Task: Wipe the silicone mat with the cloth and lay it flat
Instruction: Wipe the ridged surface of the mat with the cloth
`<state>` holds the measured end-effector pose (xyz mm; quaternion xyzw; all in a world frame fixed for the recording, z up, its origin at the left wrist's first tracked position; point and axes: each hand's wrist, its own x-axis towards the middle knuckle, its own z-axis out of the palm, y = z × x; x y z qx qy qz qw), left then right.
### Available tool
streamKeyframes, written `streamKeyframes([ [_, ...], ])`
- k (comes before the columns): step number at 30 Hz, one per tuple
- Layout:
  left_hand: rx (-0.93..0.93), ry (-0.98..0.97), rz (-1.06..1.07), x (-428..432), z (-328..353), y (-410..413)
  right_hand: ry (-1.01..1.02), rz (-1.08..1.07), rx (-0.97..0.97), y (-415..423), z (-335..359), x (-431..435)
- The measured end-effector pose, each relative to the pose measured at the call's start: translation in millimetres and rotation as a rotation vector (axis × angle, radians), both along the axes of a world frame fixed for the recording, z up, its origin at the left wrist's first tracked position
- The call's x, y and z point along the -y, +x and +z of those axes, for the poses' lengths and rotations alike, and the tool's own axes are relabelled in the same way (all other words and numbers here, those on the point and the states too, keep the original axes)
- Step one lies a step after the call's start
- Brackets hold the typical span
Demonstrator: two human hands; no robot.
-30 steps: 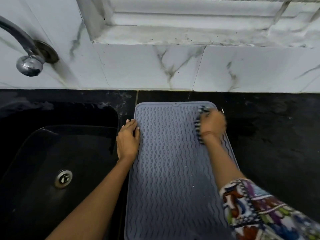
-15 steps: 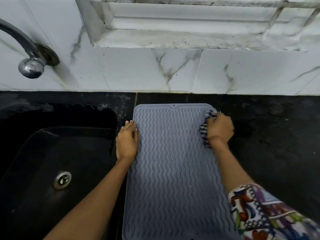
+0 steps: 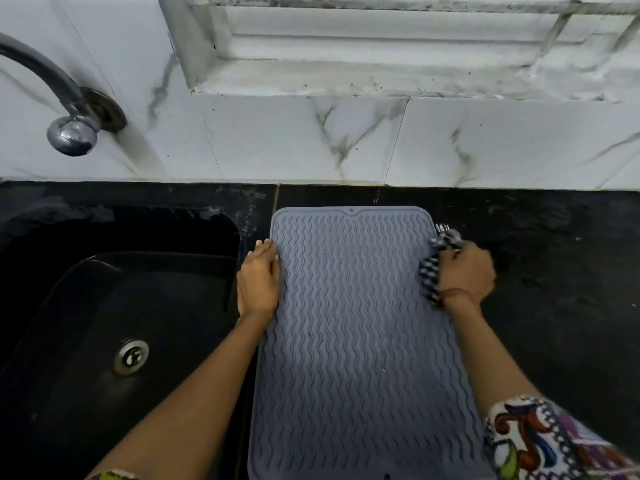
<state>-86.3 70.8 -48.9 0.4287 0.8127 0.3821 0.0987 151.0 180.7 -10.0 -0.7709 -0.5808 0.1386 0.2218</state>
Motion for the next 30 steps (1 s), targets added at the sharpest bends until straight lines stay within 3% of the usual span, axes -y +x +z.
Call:
streamKeyframes([
  [2, -0.008, -0.005, 0.0, 0, 0, -1, 0.016, 0.103, -0.058, -44, -5, 20],
  [5, -0.004, -0.017, -0.02, 2, 1, -2, -0.006, 0.43, -0.028, -111, -9, 59],
  [8, 0.021, -0.016, -0.064, 4, 4, -5, 0.01, 0.684, -0.006, -111, 1, 65],
  [13, -0.01, -0.046, -0.066, 29, 0, 4, 0.002, 0.201, 0.04, -11, 5, 0],
  [15, -0.036, -0.063, -0.05, 31, -2, 8, -0.023, 0.088, 0.008, -18, 3, 6],
  [18, -0.038, -0.072, -0.035, 27, 1, 11, -0.048, 0.149, -0.08, -96, -4, 46],
  [21, -0.025, -0.061, -0.064, 29, 7, 9, -0.077, 0.5, -0.076, -174, -2, 97],
  [24, -0.023, -0.052, -0.06, 32, 6, 7, -0.07, 0.714, -0.095, -162, 3, 92],
  [30, 0.001, -0.041, -0.025, 30, 1, 12, -0.023, 0.274, 0.043, -48, -3, 21],
])
